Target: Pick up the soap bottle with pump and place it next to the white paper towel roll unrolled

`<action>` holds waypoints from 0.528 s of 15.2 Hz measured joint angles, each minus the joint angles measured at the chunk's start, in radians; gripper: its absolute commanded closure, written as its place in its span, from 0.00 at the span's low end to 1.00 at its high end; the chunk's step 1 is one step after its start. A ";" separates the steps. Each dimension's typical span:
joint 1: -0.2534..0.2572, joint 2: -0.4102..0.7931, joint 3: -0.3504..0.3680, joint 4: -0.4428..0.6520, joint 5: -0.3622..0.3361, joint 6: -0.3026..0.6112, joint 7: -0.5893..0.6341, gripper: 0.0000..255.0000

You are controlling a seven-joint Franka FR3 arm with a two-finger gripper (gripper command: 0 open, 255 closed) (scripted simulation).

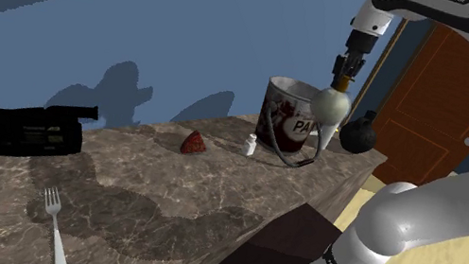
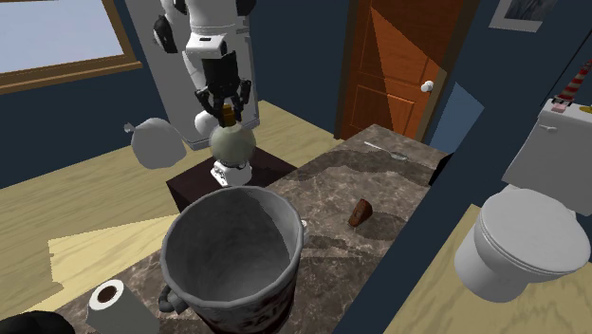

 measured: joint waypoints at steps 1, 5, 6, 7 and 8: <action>-0.003 0.017 -0.019 0.024 -0.006 -0.004 -0.024 1.00; -0.022 0.054 -0.109 0.069 -0.038 0.003 -0.132 1.00; -0.027 0.055 -0.128 0.070 -0.045 0.006 -0.155 1.00; -0.030 0.073 -0.154 0.095 -0.050 0.004 -0.186 1.00; -0.031 0.093 -0.176 0.118 -0.051 0.005 -0.212 1.00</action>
